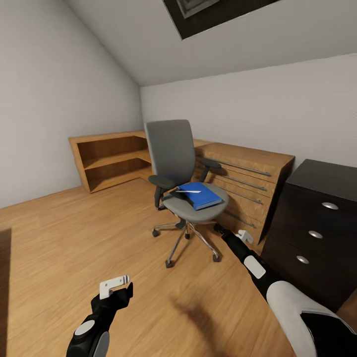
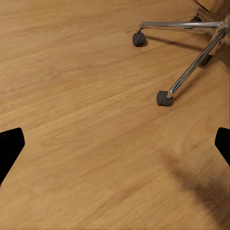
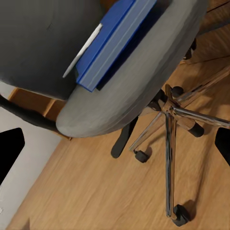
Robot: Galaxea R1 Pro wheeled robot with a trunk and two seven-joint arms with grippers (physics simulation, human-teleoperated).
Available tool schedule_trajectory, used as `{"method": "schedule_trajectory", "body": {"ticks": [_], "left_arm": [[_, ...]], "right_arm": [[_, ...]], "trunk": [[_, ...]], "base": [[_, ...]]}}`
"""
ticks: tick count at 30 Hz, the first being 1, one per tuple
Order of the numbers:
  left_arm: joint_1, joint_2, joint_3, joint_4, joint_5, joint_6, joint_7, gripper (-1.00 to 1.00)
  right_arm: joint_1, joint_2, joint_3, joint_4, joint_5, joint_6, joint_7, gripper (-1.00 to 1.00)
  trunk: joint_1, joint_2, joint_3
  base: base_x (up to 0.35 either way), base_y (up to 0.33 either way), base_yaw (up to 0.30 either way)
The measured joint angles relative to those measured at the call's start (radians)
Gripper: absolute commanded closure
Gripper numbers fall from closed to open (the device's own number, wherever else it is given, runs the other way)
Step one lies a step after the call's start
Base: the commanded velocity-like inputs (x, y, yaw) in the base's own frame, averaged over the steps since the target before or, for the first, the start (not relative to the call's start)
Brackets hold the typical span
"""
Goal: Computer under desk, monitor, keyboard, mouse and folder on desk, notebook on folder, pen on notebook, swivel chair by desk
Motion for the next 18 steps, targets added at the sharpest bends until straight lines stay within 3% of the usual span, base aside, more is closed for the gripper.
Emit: {"method": "schedule_trajectory", "body": {"ticks": [18], "left_arm": [[0.0,-0.002,-0.001,0.0,-0.001,-0.004,0.021,-1.0]], "right_arm": [[0.0,-0.003,-0.001,0.0,0.002,0.0,0.0,-1.0]], "trunk": [[-0.008,0.004,0.07]], "base": [[-0.004,0.0,0.0]]}}
